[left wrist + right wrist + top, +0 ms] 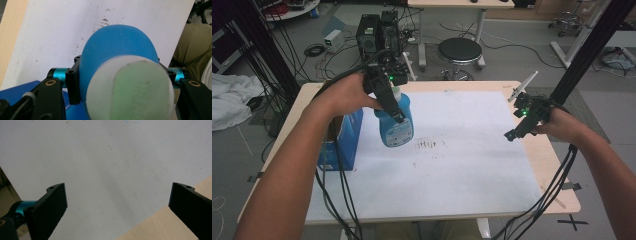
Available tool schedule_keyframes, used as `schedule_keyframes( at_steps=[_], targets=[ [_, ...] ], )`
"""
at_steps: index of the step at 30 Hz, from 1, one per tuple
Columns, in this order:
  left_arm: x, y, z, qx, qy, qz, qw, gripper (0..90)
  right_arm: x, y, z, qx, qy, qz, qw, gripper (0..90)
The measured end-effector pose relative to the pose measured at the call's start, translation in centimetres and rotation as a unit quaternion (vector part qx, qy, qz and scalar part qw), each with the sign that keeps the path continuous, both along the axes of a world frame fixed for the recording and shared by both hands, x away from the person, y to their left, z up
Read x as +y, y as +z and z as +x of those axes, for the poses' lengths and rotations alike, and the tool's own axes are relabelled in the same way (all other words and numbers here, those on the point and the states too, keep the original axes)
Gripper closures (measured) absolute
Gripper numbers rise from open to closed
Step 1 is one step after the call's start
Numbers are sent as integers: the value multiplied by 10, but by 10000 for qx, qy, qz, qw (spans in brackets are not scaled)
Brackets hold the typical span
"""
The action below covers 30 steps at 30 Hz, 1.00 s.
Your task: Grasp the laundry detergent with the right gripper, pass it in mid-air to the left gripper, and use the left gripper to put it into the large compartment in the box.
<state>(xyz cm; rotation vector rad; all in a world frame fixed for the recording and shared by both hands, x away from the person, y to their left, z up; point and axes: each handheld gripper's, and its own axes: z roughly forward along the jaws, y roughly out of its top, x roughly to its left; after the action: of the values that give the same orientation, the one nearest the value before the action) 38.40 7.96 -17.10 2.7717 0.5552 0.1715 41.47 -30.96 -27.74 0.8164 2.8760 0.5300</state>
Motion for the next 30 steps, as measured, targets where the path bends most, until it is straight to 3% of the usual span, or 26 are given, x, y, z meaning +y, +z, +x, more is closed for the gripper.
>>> schedule_keyframes(
  at_steps=[8,18,25,30],
  targets=[
    [19,23,5,15,241,-73,9997,380,-6,-1,-3,-30,36,86,10000,9],
    [56,59,0,-146,271,-251,9992,380,-4,2,-5,-86,181,205,9996,9],
    [90,69,-3,-260,132,-317,9991,380,-3,3,-6,-94,189,262,9994,9],
    [110,74,-4,-275,192,-285,9990,380,-3,3,-6,-66,124,249,9996,9]
  ],
)
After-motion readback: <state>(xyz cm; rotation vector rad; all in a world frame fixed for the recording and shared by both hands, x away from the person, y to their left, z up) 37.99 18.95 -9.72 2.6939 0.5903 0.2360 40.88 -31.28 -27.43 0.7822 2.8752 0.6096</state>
